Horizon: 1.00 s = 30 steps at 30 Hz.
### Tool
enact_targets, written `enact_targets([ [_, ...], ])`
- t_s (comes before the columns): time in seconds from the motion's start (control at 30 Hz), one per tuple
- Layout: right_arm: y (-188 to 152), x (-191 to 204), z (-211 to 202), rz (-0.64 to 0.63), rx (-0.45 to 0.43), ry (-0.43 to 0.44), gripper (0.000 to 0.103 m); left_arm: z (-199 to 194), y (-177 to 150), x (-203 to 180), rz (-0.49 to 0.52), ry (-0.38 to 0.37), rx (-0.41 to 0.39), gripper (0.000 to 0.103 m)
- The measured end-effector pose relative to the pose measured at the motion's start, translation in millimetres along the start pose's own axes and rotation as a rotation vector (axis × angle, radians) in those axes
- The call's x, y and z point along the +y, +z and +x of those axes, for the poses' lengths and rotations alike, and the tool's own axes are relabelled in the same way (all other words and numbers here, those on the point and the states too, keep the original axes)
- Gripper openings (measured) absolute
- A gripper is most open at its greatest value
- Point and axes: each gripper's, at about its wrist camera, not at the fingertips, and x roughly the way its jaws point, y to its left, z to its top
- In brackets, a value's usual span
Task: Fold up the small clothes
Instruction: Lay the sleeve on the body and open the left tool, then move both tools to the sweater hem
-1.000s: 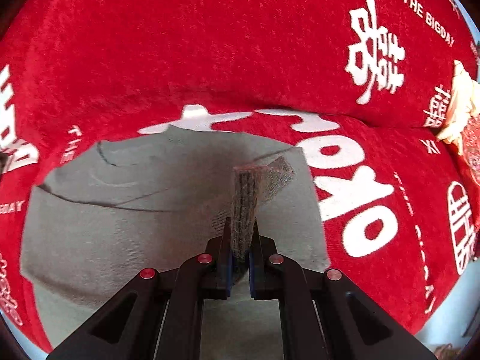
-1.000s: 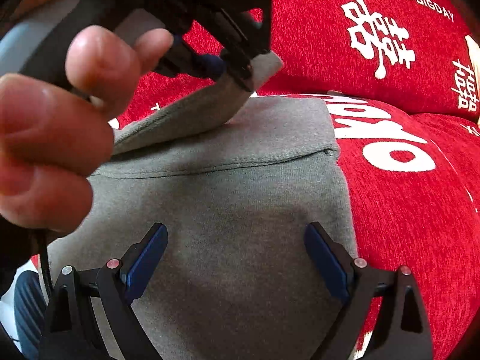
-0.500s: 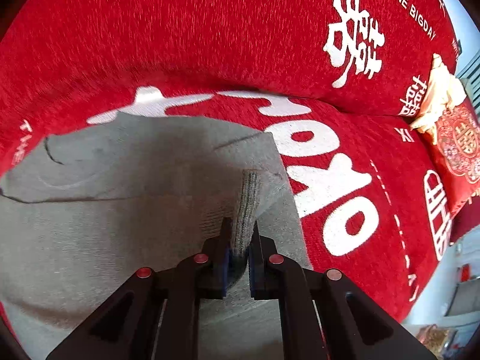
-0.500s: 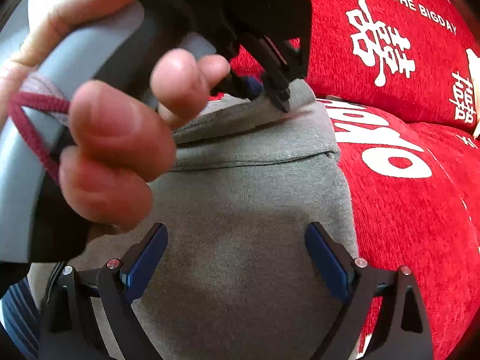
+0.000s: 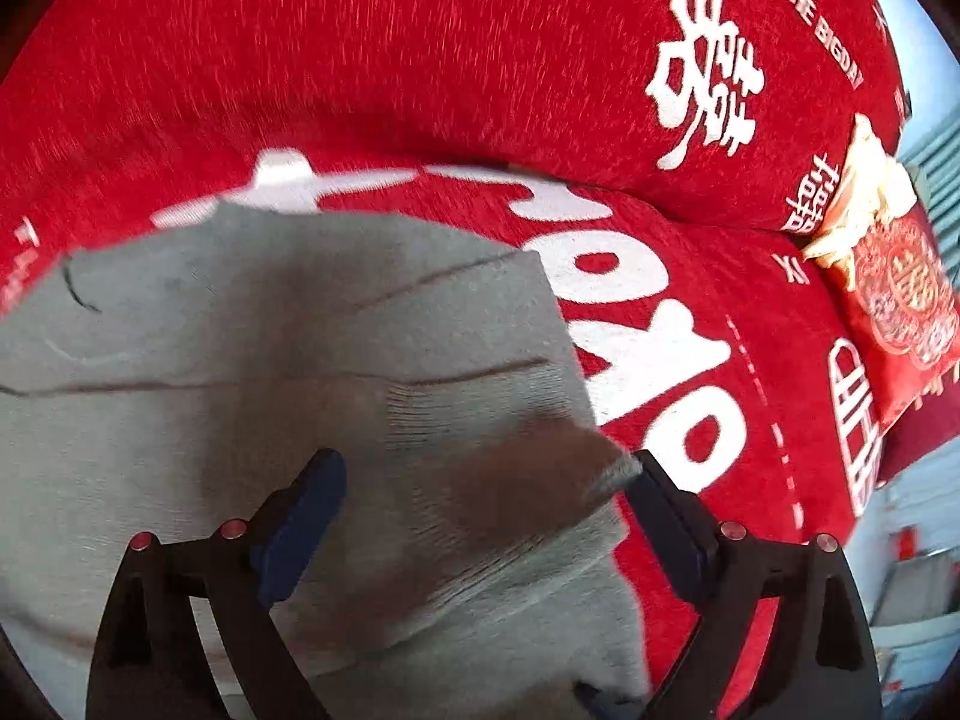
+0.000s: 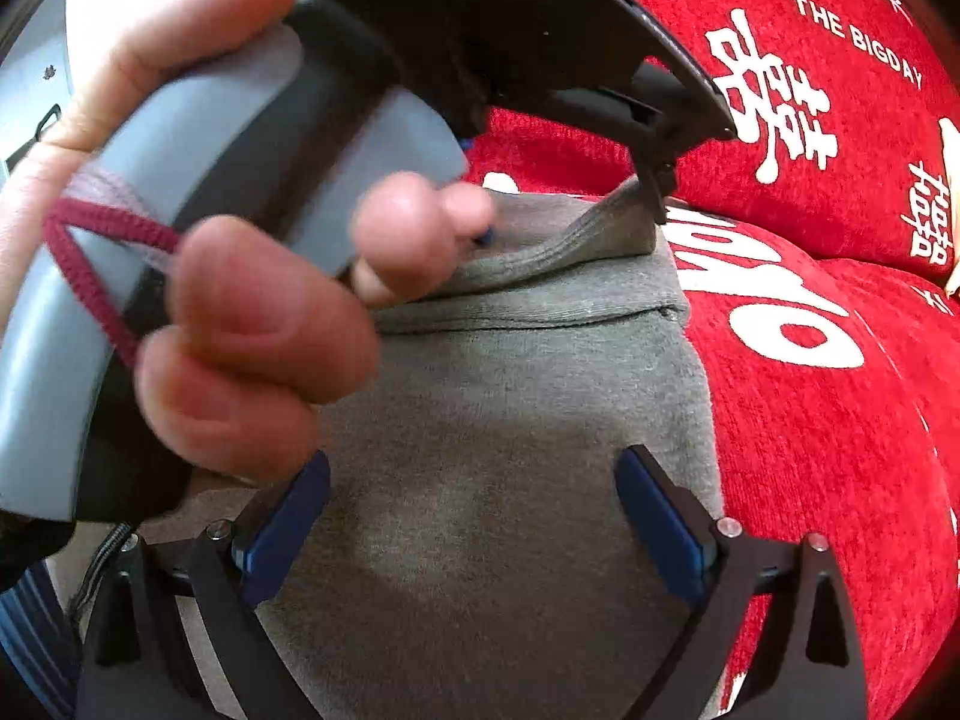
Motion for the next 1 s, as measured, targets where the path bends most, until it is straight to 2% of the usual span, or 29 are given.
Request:
enact_targets([
  [0.1,1.9,-4.7,-5.6,0.018,0.007,0.030,0.098,-27.1,-7.1,13.1,0.020,-0.003,-0.051,0.094],
  [0.2,11.0,-28.4,-21.7,0.120,-0.024,0.060,0.098,-64.9,-25.2,45.2,0.009,0.027,-0.149,0.094],
  [0.3,34.2,-65.6,-26.5,0.284,-0.041,0.163,0.098,-82.2,-40.1,83.4,-0.051,0.138,-0.191,0.094],
  [0.4,61.4,-92.3,-10.0,0.431,-0.029,0.251,0.093,-86.9,-57.1,127.8,-0.138,0.281,-0.200,0.094],
  [0.5,81.4,-101.3,21.4,0.505,0.037,0.296,0.079,-86.7,-73.1,164.1,-0.217,0.346,-0.206,0.094],
  [0.57,89.6,-101.5,43.2,0.528,0.084,0.288,0.075,-84.8,-81.4,180.4,-0.248,0.357,-0.200,0.094],
  [0.6,91.3,-101.0,51.0,0.528,0.098,0.276,0.066,-82.5,-85.7,189.5,-0.262,0.357,-0.192,0.094],
  [0.63,93.3,-100.5,59.1,0.526,0.112,0.265,0.041,-80.7,-89.9,197.9,-0.269,0.359,-0.183,0.094],
  [0.7,93.4,-97.4,73.8,0.503,0.159,0.242,0.008,-77.8,-95.9,205.4,-0.249,0.378,-0.189,0.094],
  [0.73,93.1,-95.6,75.6,0.484,0.158,0.202,0.008,-77.4,-100.0,203.0,-0.220,0.385,-0.199,0.094],
  [0.8,92.0,-89.1,64.4,0.427,0.077,0.153,0.008,-76.6,-103.2,201.3,-0.190,0.385,-0.209,0.094],
  [0.87,91.7,-81.0,61.8,0.366,0.049,0.045,0.010,-75.0,-106.4,199.1,-0.161,0.398,-0.221,0.094],
  [1.0,88.3,-90.3,63.6,0.416,0.101,0.047,0.020,-83.0,-105.6,196.2,-0.160,0.394,-0.214,0.094],
])
